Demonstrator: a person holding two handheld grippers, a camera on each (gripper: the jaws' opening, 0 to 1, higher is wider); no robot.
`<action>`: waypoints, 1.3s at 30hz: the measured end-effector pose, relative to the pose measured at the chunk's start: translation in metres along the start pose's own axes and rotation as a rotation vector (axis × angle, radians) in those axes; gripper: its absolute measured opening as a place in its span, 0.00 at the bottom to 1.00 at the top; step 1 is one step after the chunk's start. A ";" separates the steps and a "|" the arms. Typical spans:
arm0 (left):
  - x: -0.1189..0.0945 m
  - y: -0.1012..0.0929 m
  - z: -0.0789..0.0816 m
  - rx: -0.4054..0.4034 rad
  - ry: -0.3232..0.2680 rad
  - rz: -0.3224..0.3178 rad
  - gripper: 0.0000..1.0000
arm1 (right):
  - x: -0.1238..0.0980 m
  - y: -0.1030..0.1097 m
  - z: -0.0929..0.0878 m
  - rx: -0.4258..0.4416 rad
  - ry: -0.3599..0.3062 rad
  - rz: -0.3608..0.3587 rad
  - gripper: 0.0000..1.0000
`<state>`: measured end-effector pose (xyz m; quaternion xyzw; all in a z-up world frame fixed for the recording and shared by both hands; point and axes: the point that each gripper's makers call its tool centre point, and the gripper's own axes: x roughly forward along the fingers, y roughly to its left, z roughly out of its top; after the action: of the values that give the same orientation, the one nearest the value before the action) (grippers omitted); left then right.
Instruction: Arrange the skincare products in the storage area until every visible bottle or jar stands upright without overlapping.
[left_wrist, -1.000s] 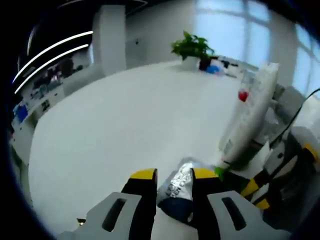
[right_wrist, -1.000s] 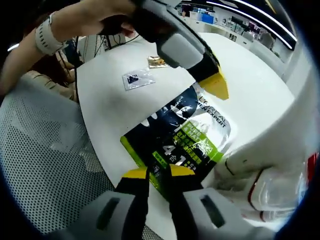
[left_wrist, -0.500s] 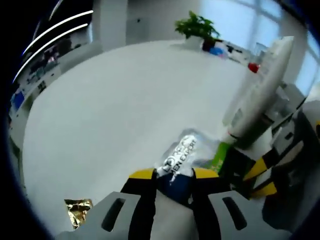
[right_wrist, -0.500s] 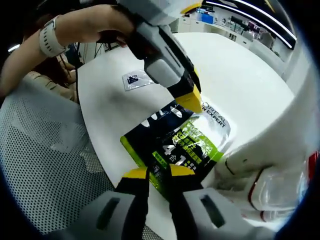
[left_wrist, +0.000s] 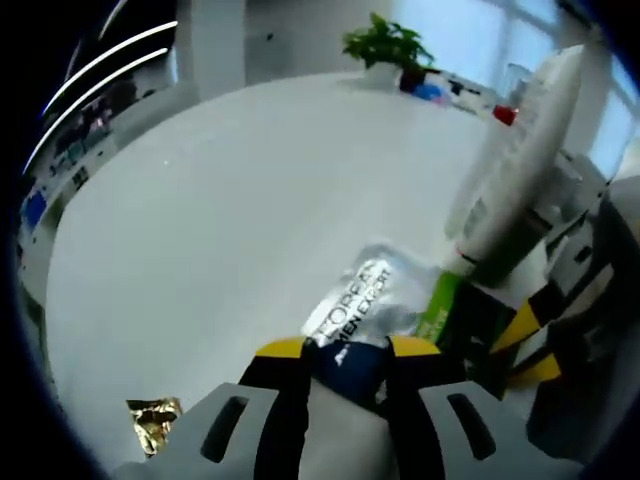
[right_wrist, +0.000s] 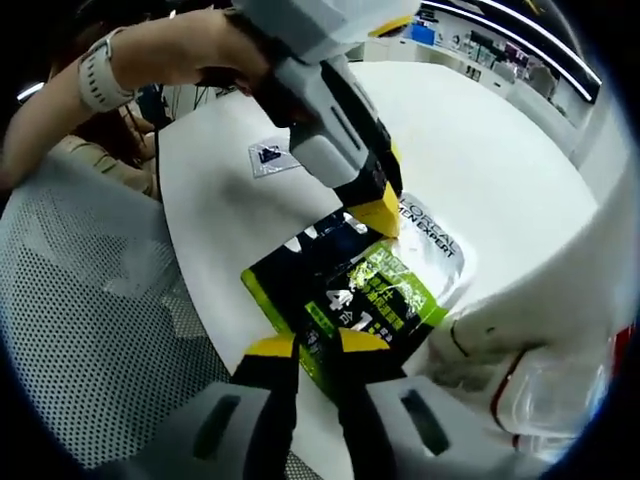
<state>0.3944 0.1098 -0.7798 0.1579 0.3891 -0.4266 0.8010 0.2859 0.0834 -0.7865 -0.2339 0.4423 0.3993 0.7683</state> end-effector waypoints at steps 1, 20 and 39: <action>0.000 -0.001 0.000 0.007 0.005 0.007 0.26 | 0.000 0.000 0.000 0.000 0.002 0.001 0.15; -0.055 -0.011 0.006 0.008 -0.052 0.064 0.31 | 0.000 0.001 0.001 -0.028 0.022 0.002 0.15; -0.118 -0.031 -0.001 -0.072 -0.177 0.124 0.35 | -0.019 0.009 0.011 -0.043 -0.036 0.030 0.11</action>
<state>0.3300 0.1584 -0.6884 0.1147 0.3214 -0.3741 0.8623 0.2787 0.0882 -0.7646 -0.2364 0.4230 0.4244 0.7649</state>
